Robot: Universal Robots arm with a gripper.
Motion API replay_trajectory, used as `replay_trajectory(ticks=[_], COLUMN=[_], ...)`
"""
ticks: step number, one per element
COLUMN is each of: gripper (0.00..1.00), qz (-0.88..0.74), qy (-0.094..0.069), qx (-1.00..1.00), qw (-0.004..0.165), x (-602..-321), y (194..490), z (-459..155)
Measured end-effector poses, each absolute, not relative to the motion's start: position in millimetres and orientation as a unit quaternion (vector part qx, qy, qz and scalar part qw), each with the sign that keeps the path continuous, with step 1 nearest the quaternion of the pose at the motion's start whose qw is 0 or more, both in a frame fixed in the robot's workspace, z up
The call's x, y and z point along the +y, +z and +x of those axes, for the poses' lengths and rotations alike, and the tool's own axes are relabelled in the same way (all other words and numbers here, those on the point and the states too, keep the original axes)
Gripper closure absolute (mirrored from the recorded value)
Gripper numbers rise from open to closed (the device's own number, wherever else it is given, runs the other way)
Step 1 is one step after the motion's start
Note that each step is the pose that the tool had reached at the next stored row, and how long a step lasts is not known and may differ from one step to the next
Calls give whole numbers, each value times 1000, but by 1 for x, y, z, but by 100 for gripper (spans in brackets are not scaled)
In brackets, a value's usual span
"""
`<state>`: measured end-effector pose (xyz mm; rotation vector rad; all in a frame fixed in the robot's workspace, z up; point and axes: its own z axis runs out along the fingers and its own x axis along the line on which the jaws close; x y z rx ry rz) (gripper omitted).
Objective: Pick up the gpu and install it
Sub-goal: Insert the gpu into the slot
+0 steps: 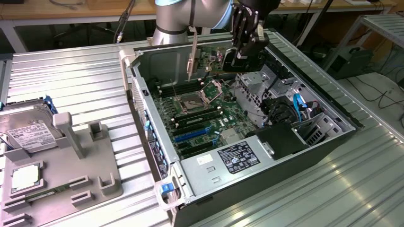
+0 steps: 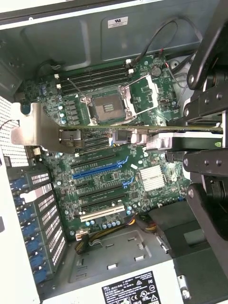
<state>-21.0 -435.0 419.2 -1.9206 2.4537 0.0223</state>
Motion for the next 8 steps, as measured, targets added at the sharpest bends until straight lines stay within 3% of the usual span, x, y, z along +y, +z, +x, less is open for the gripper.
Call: replay_trajectory(ticks=[8], gripper=[72], qz=[-630], qy=[11], qx=[777], qw=[16], x=[-435], y=[418], z=[-21])
